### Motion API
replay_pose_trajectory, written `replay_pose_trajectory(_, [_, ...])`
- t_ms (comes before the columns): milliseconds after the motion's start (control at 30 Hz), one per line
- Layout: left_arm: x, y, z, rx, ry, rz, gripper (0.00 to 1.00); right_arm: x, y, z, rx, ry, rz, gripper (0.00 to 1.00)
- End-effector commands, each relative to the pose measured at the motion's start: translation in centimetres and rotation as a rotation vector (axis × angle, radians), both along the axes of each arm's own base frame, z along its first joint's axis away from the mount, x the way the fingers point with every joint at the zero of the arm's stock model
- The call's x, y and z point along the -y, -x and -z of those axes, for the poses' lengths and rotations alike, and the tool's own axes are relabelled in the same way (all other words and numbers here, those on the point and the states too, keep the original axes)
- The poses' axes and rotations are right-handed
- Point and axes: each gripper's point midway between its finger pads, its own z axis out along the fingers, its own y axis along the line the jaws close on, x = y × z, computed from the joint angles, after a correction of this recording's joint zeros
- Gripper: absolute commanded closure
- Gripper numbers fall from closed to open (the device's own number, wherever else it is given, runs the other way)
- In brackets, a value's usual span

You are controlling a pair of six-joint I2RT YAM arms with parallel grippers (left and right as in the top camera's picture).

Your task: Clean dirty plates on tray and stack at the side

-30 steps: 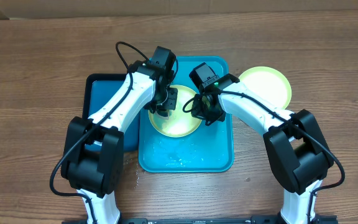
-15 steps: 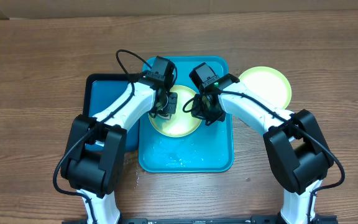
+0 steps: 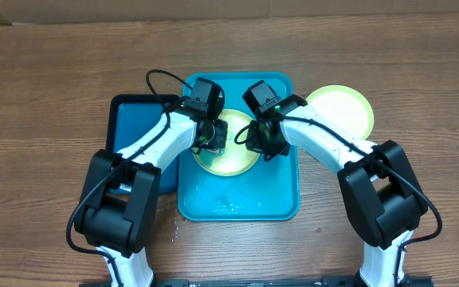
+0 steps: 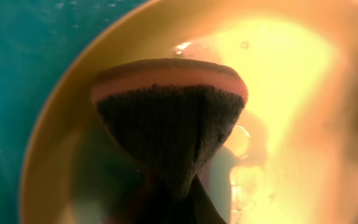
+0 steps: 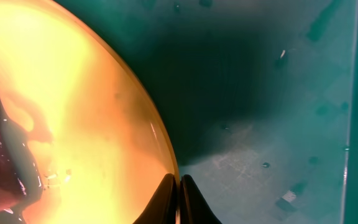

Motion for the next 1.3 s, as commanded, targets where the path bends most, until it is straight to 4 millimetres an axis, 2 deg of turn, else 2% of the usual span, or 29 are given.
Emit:
replay_pose_trajectory(0, [3.8, 3.1, 0.6, -0.102, 0.198, 0.147, 0.96, -0.1, 0.0, 0.1, 0.005, 0.001, -0.002, 0.96])
replay_pose_trajectory(67, [5.1, 3.3, -0.3, -0.113, 0.287, 0.195, 0.96, -0.1, 0.0, 0.1, 0.005, 0.001, -0.002, 0.96])
replay_pose_trajectory(133, [5.5, 2.9, -1.8, -0.122, 0.333, 0.2, 0.96, -0.1, 0.0, 0.1, 0.005, 0.001, -0.002, 0.96])
replay_pose_trajectory(367, [4.3, 0.0, -8.0, -0.069, 0.269, 0.18, 0.96, -0.1, 0.0, 0.1, 0.005, 0.001, -0.002, 0.96])
replay_pose_trajectory(500, [3.0, -0.4, -9.4, -0.066, 0.171, 0.141, 0.96, -0.1, 0.0, 0.1, 0.005, 0.001, -0.002, 0.96])
replay_pose_trajectory(767, [-0.3, 0.2, -6.9, -0.108, 0.002, 0.018, 0.96, -0.1, 0.0, 0.1, 0.006, 0.001, -0.003, 0.96])
replay_pose_trajectory(1100, [-1.0, 1.8, -1.7, -0.133, 0.0, -0.038, 0.96, -0.1, 0.0, 0.1, 0.005, 0.001, -0.003, 0.96])
replay_pose_trajectory(1267, [-1.2, 2.7, -0.1, -0.15, 0.001, -0.047, 0.96, -0.1, 0.0, 0.1, 0.006, 0.001, -0.003, 0.96])
